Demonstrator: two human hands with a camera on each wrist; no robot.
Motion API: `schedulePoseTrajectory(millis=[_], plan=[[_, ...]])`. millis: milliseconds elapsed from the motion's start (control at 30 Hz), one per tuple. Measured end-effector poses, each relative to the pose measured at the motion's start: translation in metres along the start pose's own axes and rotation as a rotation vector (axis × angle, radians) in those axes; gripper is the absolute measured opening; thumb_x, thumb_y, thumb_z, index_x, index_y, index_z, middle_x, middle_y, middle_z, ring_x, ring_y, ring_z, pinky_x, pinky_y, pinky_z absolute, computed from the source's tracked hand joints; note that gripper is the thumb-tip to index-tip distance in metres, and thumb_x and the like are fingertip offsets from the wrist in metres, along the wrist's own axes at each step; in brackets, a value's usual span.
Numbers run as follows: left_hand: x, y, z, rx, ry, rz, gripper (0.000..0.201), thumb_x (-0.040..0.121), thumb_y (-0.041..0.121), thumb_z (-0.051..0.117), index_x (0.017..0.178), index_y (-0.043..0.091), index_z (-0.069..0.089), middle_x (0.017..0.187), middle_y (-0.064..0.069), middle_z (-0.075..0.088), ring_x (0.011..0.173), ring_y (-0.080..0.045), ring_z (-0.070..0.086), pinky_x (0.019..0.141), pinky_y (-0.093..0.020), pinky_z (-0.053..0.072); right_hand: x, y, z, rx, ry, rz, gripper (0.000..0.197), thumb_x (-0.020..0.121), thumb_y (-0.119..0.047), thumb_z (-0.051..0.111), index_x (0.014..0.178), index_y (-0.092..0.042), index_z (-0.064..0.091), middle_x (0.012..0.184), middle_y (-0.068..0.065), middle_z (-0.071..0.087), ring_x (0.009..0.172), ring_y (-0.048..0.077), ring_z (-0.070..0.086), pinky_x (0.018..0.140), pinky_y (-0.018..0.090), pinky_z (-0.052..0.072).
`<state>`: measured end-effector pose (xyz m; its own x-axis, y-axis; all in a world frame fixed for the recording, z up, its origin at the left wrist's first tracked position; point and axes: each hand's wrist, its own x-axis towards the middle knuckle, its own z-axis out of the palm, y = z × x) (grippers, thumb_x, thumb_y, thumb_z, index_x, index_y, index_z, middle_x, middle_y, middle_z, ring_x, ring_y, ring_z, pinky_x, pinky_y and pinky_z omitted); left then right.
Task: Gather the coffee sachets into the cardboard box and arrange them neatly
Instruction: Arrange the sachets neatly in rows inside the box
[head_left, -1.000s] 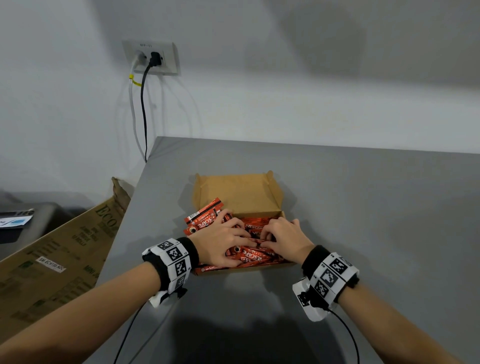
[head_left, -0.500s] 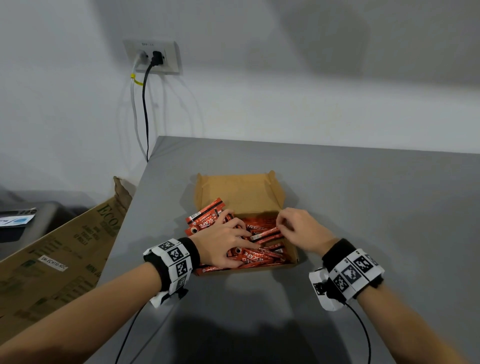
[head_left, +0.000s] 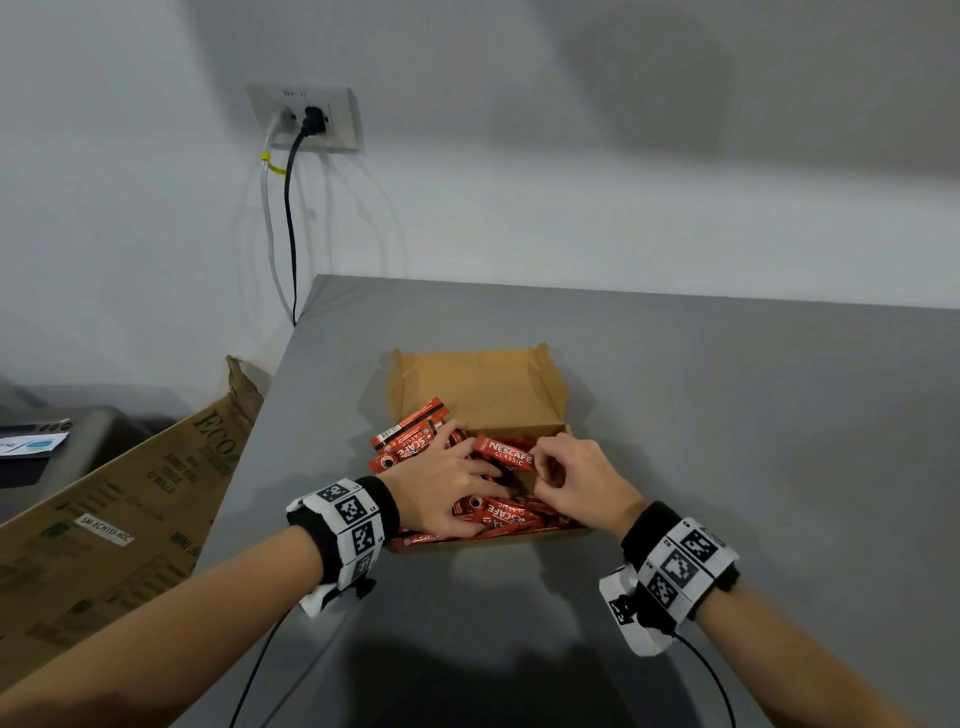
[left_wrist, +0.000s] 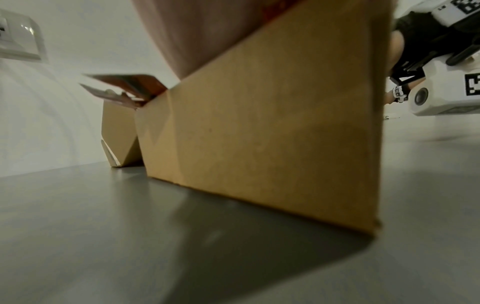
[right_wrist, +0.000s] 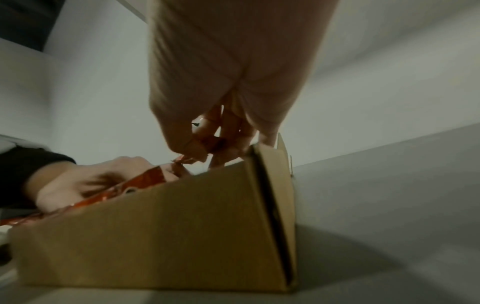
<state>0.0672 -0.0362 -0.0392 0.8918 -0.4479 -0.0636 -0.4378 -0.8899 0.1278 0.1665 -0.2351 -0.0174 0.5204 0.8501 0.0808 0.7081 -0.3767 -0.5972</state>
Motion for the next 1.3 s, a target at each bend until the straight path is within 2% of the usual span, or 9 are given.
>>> schedulePoseTrajectory(millis=[200, 367, 433, 500, 633, 767, 867, 1167, 1300], plan=[[0.0, 0.0, -0.001, -0.004, -0.003, -0.008, 0.055, 0.081, 0.056, 0.037, 0.129, 0.033, 0.052, 0.128, 0.004, 0.057, 0.121, -0.02, 0.043, 0.109, -0.052, 0.001, 0.004, -0.002, 0.003, 0.055, 0.002, -0.008, 0.003, 0.082, -0.012, 0.065, 0.081, -0.014, 0.064, 0.086, -0.005, 0.062, 0.074, -0.007, 0.049, 0.069, 0.003, 0.036], [0.0, 0.0, 0.0, -0.026, 0.017, 0.014, 0.053, 0.081, 0.054, 0.04, 0.131, 0.037, 0.048, 0.129, 0.007, 0.057, 0.12, -0.019, 0.043, 0.108, -0.055, 0.009, 0.002, 0.005, -0.003, 0.194, 0.171, 0.12, 0.021, 0.086, -0.007, 0.064, 0.102, -0.016, 0.053, 0.089, -0.01, 0.062, 0.079, -0.014, 0.055, 0.073, -0.002, 0.04], [-0.001, 0.0, 0.0, -0.036, 0.046, 0.025, 0.052, 0.081, 0.053, 0.043, 0.129, 0.037, 0.05, 0.126, 0.009, 0.059, 0.117, -0.017, 0.043, 0.107, -0.051, 0.01, 0.001, 0.008, -0.005, 0.249, 0.257, 0.148, 0.027, 0.085, -0.006, 0.064, 0.11, -0.015, 0.06, 0.09, -0.009, 0.066, 0.08, -0.008, 0.062, 0.08, 0.002, 0.045], [-0.001, 0.0, 0.001, -0.03, 0.061, 0.025, 0.051, 0.081, 0.053, 0.043, 0.128, 0.036, 0.051, 0.122, 0.007, 0.062, 0.116, -0.018, 0.044, 0.106, -0.048, 0.008, 0.0, 0.012, -0.008, 0.142, 0.223, 0.132, 0.019, 0.084, -0.009, 0.066, 0.102, -0.017, 0.069, 0.091, -0.007, 0.069, 0.084, -0.003, 0.06, 0.082, 0.011, 0.047], [-0.001, -0.001, 0.002, -0.001, 0.06, 0.009, 0.052, 0.082, 0.055, 0.039, 0.128, 0.036, 0.052, 0.105, 0.004, 0.066, 0.117, -0.017, 0.043, 0.108, -0.045, 0.004, -0.002, 0.018, -0.011, -0.181, 0.043, 0.109, 0.009, 0.083, -0.025, 0.068, 0.091, -0.024, 0.073, 0.095, -0.009, 0.067, 0.097, 0.007, 0.049, 0.085, 0.028, 0.03], [-0.001, -0.002, 0.003, -0.014, 0.07, 0.016, 0.051, 0.082, 0.055, 0.041, 0.128, 0.037, 0.051, 0.107, 0.006, 0.065, 0.116, -0.017, 0.044, 0.109, -0.05, 0.009, 0.002, 0.009, -0.01, -0.451, 0.009, 0.062, 0.015, 0.087, -0.028, 0.061, 0.094, -0.024, 0.074, 0.096, -0.008, 0.067, 0.097, 0.017, 0.046, 0.078, 0.031, 0.021], [-0.001, -0.002, 0.003, 0.003, 0.077, 0.023, 0.051, 0.081, 0.055, 0.041, 0.126, 0.036, 0.053, 0.111, 0.002, 0.064, 0.115, -0.019, 0.047, 0.108, -0.055, 0.017, 0.006, 0.003, -0.009, -0.601, -0.066, 0.123, 0.02, 0.091, -0.027, 0.053, 0.098, -0.027, 0.071, 0.1, -0.009, 0.067, 0.101, 0.017, 0.044, 0.082, 0.035, 0.023], [-0.001, -0.003, 0.003, -0.001, 0.094, 0.042, 0.052, 0.081, 0.055, 0.042, 0.127, 0.035, 0.052, 0.12, 0.002, 0.055, 0.114, -0.017, 0.047, 0.108, -0.054, 0.015, 0.009, 0.0, -0.006, -0.644, -0.119, 0.187, 0.019, 0.092, -0.023, 0.05, 0.096, -0.025, 0.069, 0.102, -0.007, 0.067, 0.105, 0.018, 0.043, 0.083, 0.035, 0.025], [0.0, -0.003, 0.006, 0.053, 0.131, 0.073, 0.052, 0.079, 0.056, 0.043, 0.124, 0.033, 0.056, 0.119, 0.005, 0.054, 0.111, -0.015, 0.042, 0.103, -0.055, 0.027, 0.009, 0.002, -0.007, -0.625, -0.116, 0.197, 0.015, 0.09, -0.021, 0.052, 0.096, -0.023, 0.065, 0.1, -0.008, 0.068, 0.104, 0.018, 0.044, 0.084, 0.037, 0.026]])
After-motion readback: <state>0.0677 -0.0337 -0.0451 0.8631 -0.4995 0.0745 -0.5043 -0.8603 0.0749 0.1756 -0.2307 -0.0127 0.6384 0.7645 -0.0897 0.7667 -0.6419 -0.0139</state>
